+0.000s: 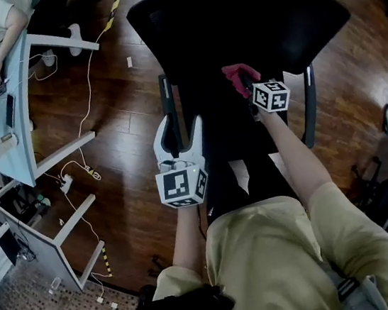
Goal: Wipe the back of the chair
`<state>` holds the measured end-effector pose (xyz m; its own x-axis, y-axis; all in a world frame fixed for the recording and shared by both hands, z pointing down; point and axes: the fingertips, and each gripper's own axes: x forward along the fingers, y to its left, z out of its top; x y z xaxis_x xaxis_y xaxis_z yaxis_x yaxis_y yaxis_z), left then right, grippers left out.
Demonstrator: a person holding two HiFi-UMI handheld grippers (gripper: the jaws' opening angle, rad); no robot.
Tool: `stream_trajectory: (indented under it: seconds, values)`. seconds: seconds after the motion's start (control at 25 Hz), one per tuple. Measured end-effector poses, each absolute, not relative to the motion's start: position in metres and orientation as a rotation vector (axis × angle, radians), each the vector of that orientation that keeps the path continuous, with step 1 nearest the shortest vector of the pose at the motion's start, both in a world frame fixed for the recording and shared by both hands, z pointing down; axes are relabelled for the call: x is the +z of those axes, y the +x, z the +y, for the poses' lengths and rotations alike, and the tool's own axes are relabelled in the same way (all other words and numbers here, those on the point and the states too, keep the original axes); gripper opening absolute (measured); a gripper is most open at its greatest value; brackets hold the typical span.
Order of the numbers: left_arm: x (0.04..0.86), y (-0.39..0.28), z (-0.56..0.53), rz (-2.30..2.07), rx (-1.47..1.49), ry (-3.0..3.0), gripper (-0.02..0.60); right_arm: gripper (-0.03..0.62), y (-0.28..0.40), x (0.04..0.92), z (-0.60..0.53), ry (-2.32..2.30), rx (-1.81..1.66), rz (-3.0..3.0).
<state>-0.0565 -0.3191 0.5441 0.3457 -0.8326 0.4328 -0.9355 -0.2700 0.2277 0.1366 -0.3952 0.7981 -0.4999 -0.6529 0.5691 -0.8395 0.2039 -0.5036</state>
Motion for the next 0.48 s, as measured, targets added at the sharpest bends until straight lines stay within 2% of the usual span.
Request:
stream_trajectory:
  seconds: [0.12,0.24,0.36,0.48]
  values:
    - [0.538,-0.037,-0.329,-1.485,0.286,2.213,0.247,0.048,0.268,0.787,-0.380,1.703,1.094,-2.026]
    - [0.538,-0.021,-0.333,-1.440,0.275,2.253,0.247,0.044,0.312,0.778,-0.363,1.762,1.033,-1.948]
    - [0.541,-0.011,-0.332,-1.429,0.284,2.257,0.247,0.043,0.299,0.785,-0.354,1.794,1.124,-1.963]
    - [0.542,-0.016,-0.330,-1.453,0.288,2.234,0.247,0.043,0.212,0.797,-0.359,1.545,1.193,-2.139]
